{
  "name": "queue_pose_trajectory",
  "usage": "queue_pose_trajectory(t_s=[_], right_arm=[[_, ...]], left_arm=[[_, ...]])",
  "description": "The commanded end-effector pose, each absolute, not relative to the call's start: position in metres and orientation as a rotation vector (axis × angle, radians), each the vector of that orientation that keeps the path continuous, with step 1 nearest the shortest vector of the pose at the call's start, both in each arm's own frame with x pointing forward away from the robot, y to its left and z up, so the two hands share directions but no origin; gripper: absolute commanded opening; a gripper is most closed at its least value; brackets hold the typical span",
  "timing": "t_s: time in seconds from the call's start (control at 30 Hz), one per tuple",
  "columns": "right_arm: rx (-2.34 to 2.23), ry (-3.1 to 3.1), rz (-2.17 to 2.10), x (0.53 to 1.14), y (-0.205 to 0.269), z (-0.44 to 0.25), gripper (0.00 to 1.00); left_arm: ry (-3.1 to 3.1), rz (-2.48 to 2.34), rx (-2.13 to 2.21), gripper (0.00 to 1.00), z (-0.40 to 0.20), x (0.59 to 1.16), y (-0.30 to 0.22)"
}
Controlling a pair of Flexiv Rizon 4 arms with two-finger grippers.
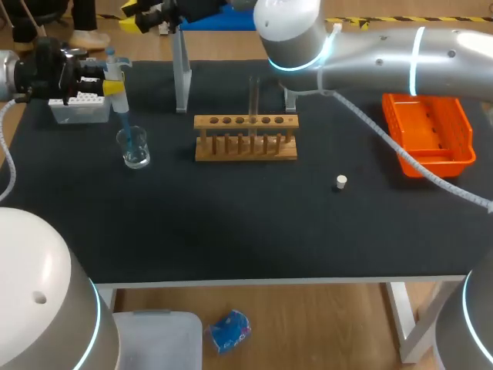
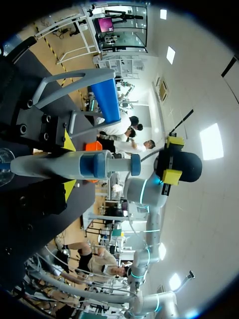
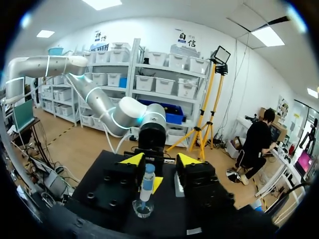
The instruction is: Invert the test tube, pick up the pipette, mount the tip to pipette, aspirate from beaker and dispense into the tube, eject the tip, return the pipette, and cap with the stopper.
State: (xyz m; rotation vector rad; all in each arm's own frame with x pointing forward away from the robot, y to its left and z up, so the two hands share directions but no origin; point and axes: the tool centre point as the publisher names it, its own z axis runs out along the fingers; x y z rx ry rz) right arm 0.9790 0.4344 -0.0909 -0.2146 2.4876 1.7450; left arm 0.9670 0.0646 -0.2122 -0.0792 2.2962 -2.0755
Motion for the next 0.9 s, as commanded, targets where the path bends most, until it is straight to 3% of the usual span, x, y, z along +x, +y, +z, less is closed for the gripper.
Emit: queue_pose_trajectory(t_s=[0.03,0.9], right_arm=[[-0.223,2.492,1.729,0.969,0.396,-0.081,1.0],[-0.012,2.388,1.693,0.926,0.174,-0.077,1.0]], left_arm=[[2.298,-2.077,-0.076,0.0,-0.212,0.968,0.065],[2.298,-2.077,-0.076,0.0,-0.212,0.968,0.065]])
